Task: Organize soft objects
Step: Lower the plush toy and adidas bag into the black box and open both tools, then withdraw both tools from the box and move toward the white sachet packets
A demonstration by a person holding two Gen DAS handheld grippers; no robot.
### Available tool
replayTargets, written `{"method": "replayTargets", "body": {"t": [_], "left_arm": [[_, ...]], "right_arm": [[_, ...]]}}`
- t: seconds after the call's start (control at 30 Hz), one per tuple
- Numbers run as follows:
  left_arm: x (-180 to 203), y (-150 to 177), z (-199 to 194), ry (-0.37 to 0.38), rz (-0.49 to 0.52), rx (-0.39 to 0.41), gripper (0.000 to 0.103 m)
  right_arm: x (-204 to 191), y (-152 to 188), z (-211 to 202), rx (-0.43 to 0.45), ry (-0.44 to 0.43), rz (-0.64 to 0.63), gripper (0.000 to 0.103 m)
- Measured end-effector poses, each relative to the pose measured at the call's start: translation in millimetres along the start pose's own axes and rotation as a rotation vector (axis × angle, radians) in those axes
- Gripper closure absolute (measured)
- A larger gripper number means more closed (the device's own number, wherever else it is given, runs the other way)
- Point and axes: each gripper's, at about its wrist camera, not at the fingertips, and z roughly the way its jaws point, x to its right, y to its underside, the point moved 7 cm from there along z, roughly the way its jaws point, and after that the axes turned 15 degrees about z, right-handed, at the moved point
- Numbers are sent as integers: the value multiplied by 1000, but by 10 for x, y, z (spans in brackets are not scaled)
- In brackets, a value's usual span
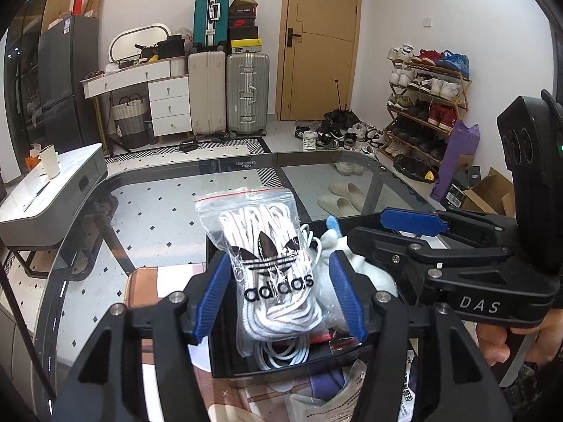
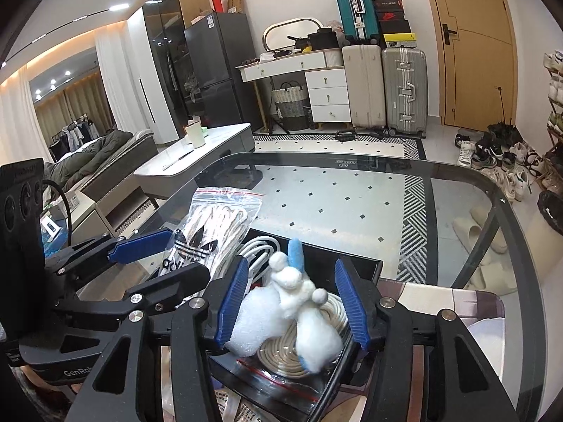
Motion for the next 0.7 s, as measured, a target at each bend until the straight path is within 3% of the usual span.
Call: {"method": "replayTargets", "body": {"t": [0.1, 0.17, 0.23, 0.43, 0.57, 0.7], "left_arm": [[-19, 16, -25, -3, 0, -4, 42], [-35, 21, -51, -4, -7, 1, 36], [-49, 22, -94, -10, -9, 14, 23], [-67, 12, -171, -12, -14, 27, 8], [-93, 55, -216, 10, -25, 25, 3], [-85, 87, -262, 35, -34, 21, 0]], "right_arm": [[-2, 7, -19, 4, -1, -1, 43], [0, 8, -35, 8, 1, 1, 38], [9, 12, -59, 12, 1, 8, 33], [6, 45, -143, 14, 4, 14, 19], [35, 66, -219, 27, 14, 12, 6], [30, 73, -293, 29, 14, 8, 3]]}}
